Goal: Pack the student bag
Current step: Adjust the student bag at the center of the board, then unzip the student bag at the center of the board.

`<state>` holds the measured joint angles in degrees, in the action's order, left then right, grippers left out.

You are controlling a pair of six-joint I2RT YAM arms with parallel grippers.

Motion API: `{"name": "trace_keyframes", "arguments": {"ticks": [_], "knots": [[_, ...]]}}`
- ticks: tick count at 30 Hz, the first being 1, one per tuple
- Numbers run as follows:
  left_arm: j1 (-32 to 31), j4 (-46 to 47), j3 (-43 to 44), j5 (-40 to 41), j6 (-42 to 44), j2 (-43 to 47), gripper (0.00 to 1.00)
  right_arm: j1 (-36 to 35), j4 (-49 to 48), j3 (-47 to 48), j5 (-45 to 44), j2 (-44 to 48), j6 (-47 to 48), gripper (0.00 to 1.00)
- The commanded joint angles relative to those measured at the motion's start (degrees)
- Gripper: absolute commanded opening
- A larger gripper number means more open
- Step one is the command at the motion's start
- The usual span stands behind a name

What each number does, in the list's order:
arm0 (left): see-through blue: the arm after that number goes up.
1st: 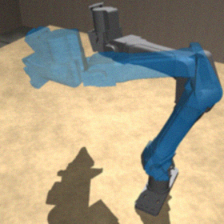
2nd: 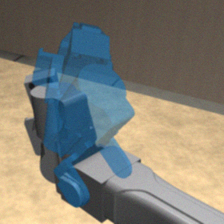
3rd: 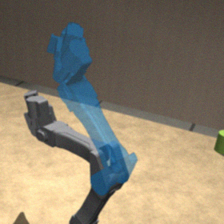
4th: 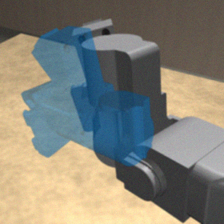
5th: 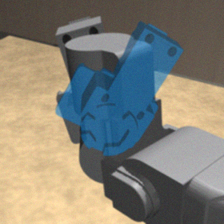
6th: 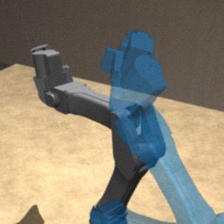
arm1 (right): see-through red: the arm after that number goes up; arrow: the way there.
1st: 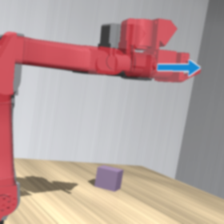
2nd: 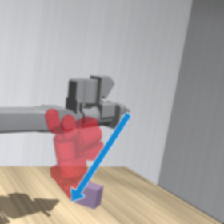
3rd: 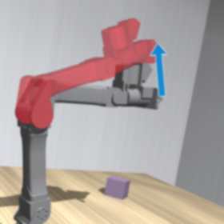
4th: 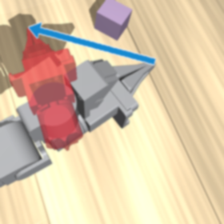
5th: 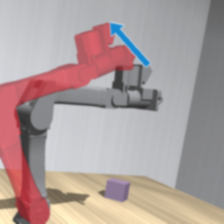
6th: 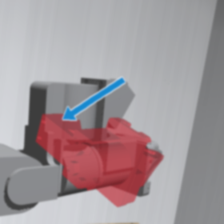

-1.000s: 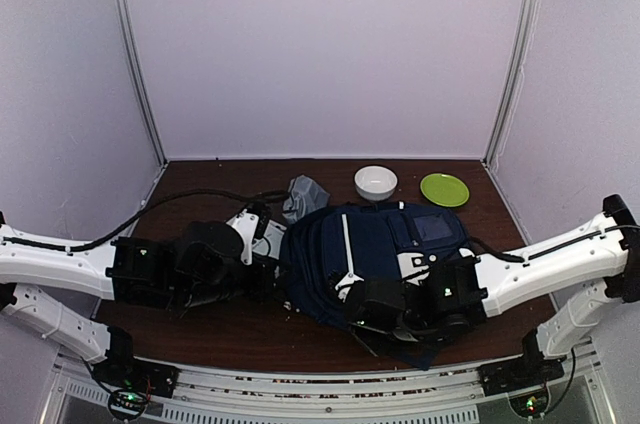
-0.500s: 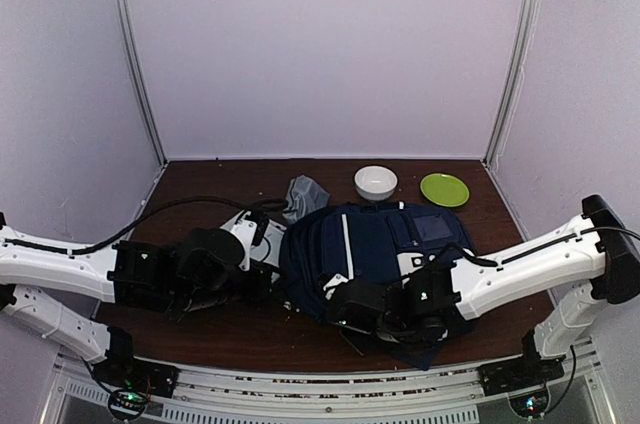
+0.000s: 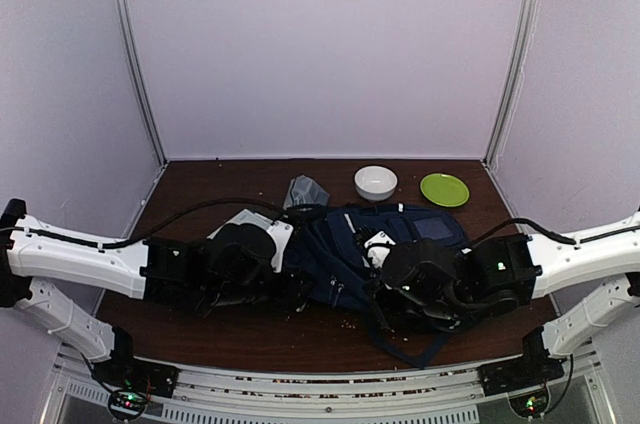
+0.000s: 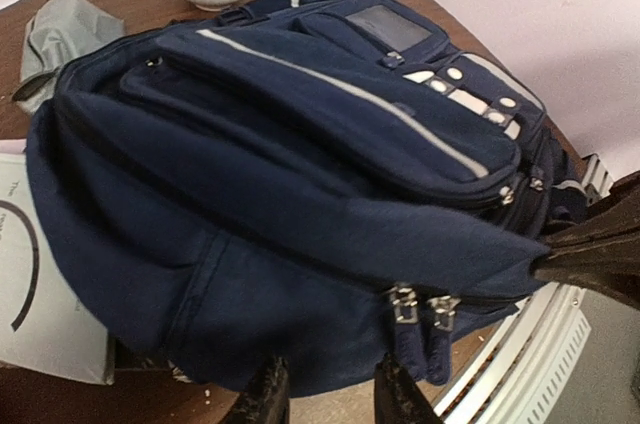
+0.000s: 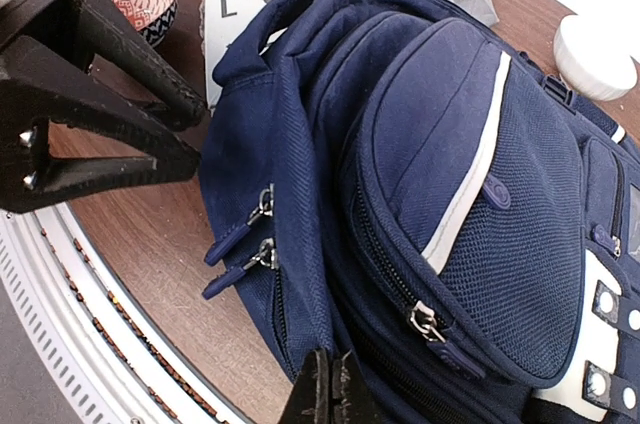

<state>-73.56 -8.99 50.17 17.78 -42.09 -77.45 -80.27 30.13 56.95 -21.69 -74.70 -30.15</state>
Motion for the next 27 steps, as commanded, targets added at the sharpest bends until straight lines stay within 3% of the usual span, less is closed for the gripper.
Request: {"name": "trace_keyframes", "arguments": {"ticks": [1,5,27], "knots": [[0.36,5.60,3.82,-4.92,1.36,-1.98,0.52,-0.16,-6.29,-0.83,-1.70,2.27,-2.76,0.00],[1.46,7.78,4.70,-7.36,-0.25,-3.25,0.51,0.09,-7.21,-0.02,-1.94,2.54,-3.43,0.00],[0.93,-3.21,6.97,-5.65,0.25,-7.45,0.53,0.26,-9.75,0.63,-0.20,2.54,-4.95,0.00]]}}
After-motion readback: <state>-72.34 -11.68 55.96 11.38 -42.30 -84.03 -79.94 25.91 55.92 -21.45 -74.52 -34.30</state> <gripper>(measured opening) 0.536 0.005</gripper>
